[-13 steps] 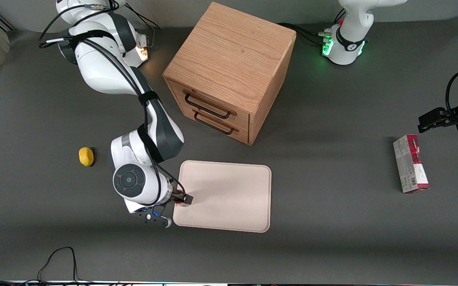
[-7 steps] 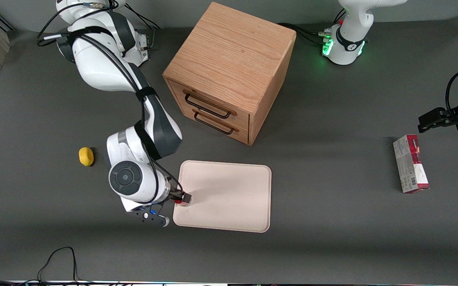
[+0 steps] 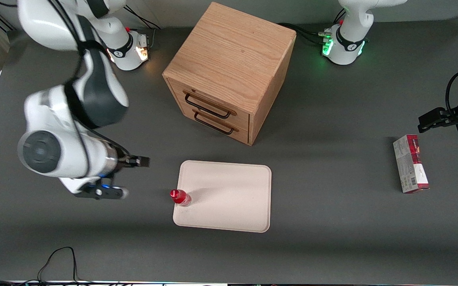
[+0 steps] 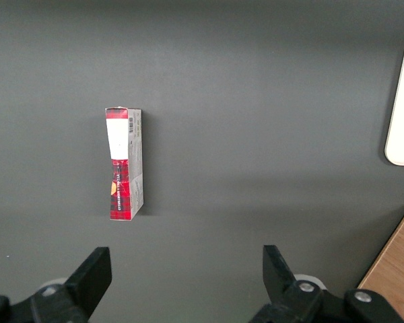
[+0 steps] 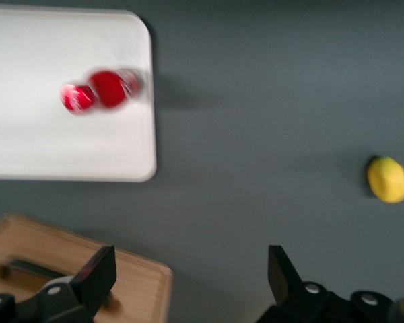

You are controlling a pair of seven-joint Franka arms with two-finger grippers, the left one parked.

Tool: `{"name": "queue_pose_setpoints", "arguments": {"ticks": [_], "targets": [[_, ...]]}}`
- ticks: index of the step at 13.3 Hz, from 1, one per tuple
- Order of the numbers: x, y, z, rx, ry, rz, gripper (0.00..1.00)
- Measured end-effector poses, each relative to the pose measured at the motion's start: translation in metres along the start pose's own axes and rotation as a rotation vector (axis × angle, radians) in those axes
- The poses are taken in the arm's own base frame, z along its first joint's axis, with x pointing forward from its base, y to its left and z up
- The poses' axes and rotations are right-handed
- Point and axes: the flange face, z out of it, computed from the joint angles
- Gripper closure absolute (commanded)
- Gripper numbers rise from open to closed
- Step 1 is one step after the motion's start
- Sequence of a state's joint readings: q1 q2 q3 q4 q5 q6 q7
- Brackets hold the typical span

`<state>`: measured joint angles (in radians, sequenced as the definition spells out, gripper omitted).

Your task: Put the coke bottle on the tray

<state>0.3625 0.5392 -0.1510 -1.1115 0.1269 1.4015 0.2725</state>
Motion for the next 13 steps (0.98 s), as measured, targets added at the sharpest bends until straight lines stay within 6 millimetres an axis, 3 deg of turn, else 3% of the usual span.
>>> {"name": "queue_pose_setpoints", "arguments": {"ticks": [4,7,8,10,13], "targets": [[-0.077,0.094,-0.033,0.045,-0.020,-0.092,0.00],[-0.131,0.165,-0.053,0.053,0.021,-0.067,0.00],[-0.146,0.175,-0.058,0.056,0.042,-0.056,0.00],[-0.160,0.170,-0.061,0.048,0.067,-0.064,0.00],[-0.148,0.163,-0.055,0.044,0.089,-0.077,0.00]]}}
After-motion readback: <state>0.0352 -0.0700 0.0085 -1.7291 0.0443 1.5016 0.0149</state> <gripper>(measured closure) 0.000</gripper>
